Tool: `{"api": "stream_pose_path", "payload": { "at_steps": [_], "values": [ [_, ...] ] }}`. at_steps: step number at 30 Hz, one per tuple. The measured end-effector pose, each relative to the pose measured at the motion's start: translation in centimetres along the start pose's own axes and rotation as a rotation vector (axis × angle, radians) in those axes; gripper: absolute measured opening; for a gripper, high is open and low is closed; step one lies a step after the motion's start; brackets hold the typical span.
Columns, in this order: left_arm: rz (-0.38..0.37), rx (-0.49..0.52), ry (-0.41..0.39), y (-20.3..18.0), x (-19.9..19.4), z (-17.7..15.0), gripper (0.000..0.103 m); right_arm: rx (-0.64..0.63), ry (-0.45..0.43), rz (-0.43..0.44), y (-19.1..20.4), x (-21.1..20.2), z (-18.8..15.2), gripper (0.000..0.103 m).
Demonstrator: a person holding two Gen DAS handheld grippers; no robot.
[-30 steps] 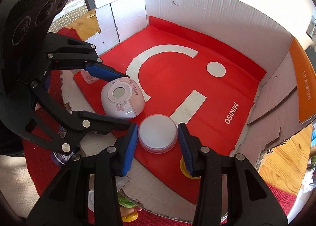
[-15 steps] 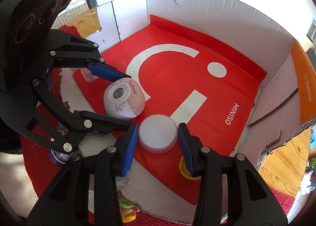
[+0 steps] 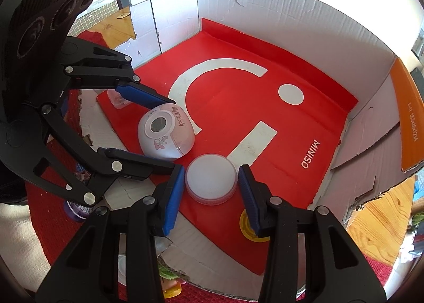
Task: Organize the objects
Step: 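Open both grippers and withdraw them from the cardboard box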
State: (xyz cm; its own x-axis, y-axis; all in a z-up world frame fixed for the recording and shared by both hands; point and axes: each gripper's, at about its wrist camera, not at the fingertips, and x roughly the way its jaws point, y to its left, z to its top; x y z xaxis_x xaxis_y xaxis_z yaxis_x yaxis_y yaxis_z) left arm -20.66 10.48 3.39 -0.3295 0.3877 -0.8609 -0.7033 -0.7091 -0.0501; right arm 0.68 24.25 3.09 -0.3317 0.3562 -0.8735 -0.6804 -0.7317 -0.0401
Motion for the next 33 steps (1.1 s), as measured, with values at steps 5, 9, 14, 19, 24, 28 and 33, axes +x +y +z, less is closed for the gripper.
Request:
{"api": "stream_pose_path", "payload": {
  "at_steps": [5, 9, 14, 19, 24, 28, 33],
  "values": [
    [0.002, 0.000, -0.004, 0.0, -0.3, 0.0, 0.057, 0.003, 0.000, -0.002, 0.0, 0.0, 0.1, 0.041],
    [0.004, -0.005, -0.013, 0.1, -0.4, 0.2, 0.058, 0.002, -0.003, -0.008, 0.1, 0.0, 0.2, 0.041],
    [0.005, -0.019, -0.042, 0.2, -1.3, 0.2, 0.060, 0.005, -0.011, -0.021, 0.2, -0.4, 0.4, 0.041],
    [0.010, -0.044, -0.083, 0.2, -2.8, -0.1, 0.060, 0.013, -0.039, -0.042, 0.4, -1.6, 0.5, 0.045],
    [0.014, -0.086, -0.136, 0.2, -4.8, -0.7, 0.064, 0.018, -0.081, -0.070, 1.2, -3.4, 0.5, 0.048],
    [0.023, -0.114, -0.181, 0.0, -6.7, -1.6, 0.068, 0.024, -0.117, -0.088, 1.9, -4.8, 0.2, 0.054],
    [0.051, -0.149, -0.229, -0.2, -8.9, -2.5, 0.070, 0.043, -0.167, -0.109, 3.0, -6.7, -0.5, 0.057]
  ]
}}
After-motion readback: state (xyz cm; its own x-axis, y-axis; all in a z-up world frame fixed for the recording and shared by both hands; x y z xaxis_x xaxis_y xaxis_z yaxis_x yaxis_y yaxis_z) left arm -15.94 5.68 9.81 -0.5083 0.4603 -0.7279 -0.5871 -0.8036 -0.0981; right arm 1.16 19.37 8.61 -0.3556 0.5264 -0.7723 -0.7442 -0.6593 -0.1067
